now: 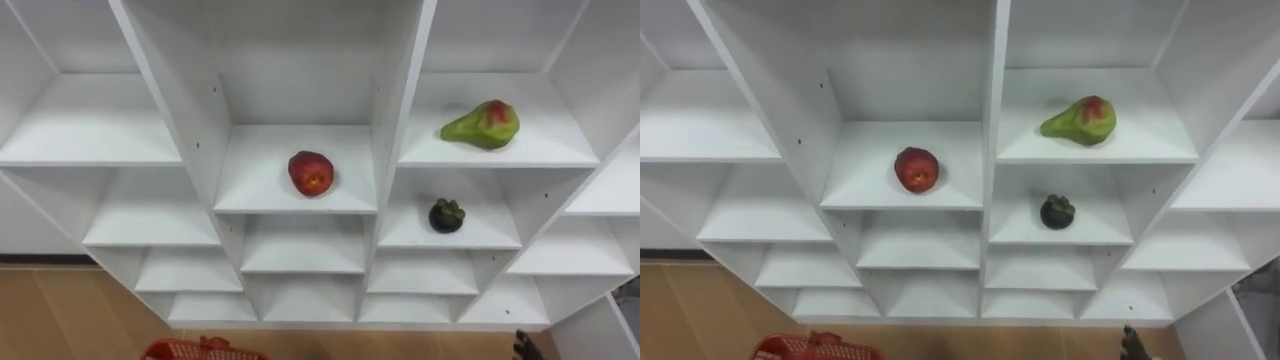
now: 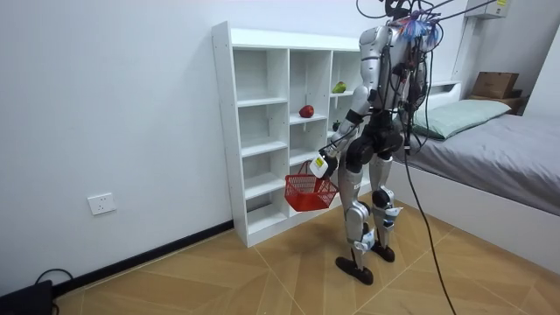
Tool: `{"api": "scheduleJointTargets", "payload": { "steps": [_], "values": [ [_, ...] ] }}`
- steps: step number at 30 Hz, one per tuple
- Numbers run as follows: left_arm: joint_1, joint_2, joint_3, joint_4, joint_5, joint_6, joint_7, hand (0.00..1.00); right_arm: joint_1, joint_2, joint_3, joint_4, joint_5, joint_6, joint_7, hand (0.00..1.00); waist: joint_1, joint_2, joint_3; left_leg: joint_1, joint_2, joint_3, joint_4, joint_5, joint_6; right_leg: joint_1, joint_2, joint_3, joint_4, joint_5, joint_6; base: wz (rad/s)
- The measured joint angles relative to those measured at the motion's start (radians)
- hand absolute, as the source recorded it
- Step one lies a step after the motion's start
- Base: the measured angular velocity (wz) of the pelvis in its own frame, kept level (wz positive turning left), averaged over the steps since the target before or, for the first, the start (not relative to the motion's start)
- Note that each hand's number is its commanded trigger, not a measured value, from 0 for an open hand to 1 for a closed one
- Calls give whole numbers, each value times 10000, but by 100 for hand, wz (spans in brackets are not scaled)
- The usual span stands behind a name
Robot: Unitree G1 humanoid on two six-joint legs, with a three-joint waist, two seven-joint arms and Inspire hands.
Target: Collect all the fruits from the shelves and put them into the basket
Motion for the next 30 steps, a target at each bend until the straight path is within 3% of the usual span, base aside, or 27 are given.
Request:
{"api": "scheduleJointTargets", "payload": {
  "steps": [5, 10, 14, 30],
  "values": [
    [236, 0, -224, -304, -9, -158, 153, 100, 559, -1, 283, -2219, -1103, -346, -676, 0, -38, -13, -12, 5, -10, 157, -2, 0, 0, -21, -14, 76, 0, -5, 10, -3],
    [324, 9, -417, -351, -73, -270, 160, 100, 598, -18, 322, -3558, -1204, -406, -1225, 0, -55, 53, -41, -127, -5, 195, -10, -2, 2, -226, 1, 145, 35, 2, 29, -3],
    [290, 24, -575, -281, -254, -292, 172, 100, 519, -41, 337, -4708, -1221, -857, -1792, 0, -52, 97, -75, -240, 25, 202, -9, -2, 3, -339, 40, 157, 33, 46, 15, 0],
    [219, 71, -554, -163, -396, -296, -305, 100, 238, -241, 531, -6799, -2480, -990, -2844, 0, 98, 85, -64, -356, 53, 461, -16, -1, 2, -499, 74, 277, 53, 55, 2, -1]
  ]
}}
